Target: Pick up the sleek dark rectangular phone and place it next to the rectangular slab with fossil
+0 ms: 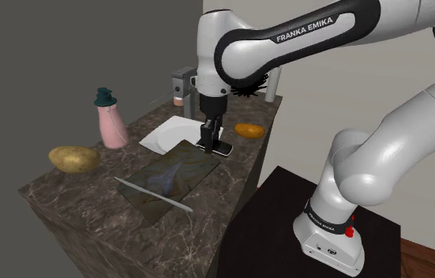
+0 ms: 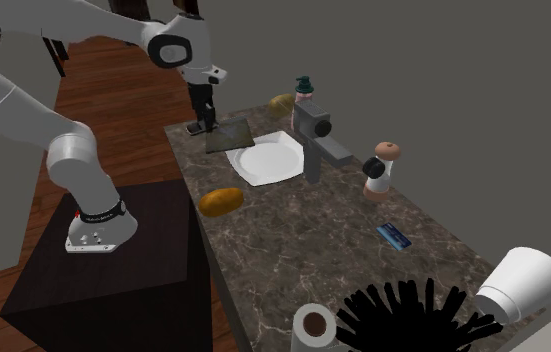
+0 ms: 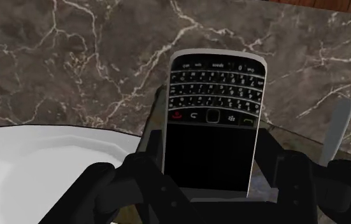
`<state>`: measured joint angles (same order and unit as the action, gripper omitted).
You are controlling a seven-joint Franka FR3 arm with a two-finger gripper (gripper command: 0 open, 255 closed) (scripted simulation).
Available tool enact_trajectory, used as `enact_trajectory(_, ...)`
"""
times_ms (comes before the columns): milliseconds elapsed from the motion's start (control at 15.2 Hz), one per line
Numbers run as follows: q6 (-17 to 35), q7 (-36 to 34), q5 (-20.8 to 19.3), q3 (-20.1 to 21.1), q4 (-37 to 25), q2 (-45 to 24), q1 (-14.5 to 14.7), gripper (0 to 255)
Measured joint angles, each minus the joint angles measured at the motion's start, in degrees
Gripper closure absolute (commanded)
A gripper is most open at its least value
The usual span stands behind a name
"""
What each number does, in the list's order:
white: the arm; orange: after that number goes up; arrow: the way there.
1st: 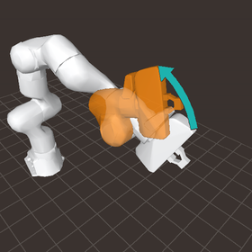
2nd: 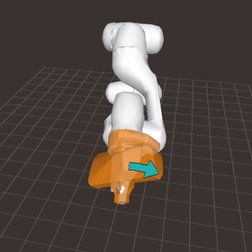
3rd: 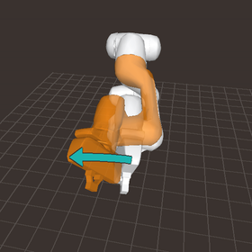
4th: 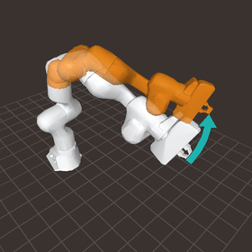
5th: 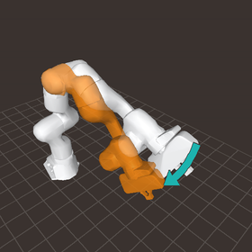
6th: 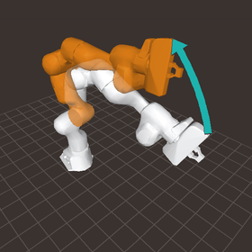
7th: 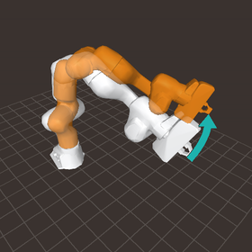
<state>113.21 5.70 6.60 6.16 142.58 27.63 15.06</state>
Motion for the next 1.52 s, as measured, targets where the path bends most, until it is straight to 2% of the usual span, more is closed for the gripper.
enact_trajectory(396, 0.3, -8.4, 3.9, 6.6, 1.0, 1.6, 4.3, 255)
enact_trajectory(858, 0.7, -18.2, 7.4, 14.2, -1.8, -0.3, 8.5, 255)
enact_trajectory(1320, 2.3, -29.0, 8.6, 22.6, -7.7, -6.3, 11.2, 255)
enact_trajectory(1518, 4.1, -30.3, 8.7, 23.9, -7.1, -7.4, 11.6, 255)
